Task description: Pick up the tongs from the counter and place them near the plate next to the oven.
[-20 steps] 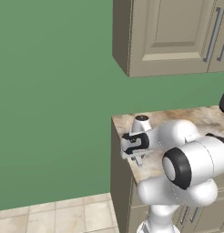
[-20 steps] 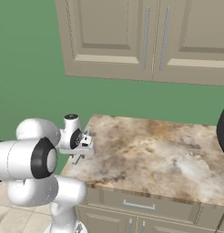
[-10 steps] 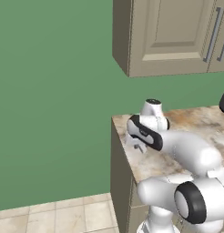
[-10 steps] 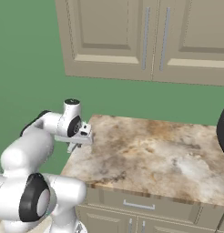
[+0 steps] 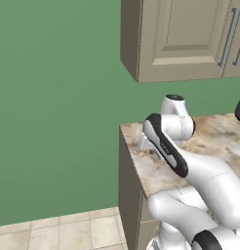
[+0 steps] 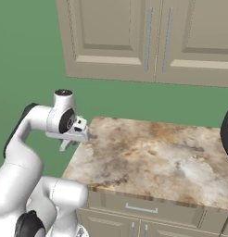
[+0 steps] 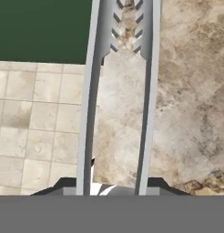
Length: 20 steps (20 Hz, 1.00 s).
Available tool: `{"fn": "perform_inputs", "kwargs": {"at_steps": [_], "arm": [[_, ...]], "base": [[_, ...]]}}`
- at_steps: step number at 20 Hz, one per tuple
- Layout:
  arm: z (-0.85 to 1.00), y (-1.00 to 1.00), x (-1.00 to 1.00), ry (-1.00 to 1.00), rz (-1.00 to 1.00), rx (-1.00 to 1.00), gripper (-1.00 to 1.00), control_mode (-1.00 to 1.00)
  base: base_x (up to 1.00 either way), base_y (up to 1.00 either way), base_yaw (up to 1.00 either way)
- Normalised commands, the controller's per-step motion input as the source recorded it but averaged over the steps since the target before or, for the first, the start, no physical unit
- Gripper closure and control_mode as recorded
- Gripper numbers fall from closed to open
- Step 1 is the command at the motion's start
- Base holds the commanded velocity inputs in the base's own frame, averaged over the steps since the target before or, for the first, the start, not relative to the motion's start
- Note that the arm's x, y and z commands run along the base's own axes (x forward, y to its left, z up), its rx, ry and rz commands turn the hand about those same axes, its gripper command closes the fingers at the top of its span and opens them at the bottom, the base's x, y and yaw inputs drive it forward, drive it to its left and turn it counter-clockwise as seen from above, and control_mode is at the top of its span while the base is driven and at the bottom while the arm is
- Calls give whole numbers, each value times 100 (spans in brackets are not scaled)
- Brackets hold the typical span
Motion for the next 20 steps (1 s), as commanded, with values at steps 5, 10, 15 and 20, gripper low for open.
{"fn": "perform_inputs", "kwargs": {"at_steps": [5, 10, 15, 20], "arm": [[8, 0, -2, 15, -2, 0, 100, -100], [0, 0, 0, 13, -1, 0, 100, -100], [0, 0, -1, 3, -1, 0, 100, 100], [0, 0, 0, 0, 0, 0, 100, 100]], "base": [[0, 0, 0], [0, 0, 0], [-36, 0, -8], [-97, -28, -40]]}}
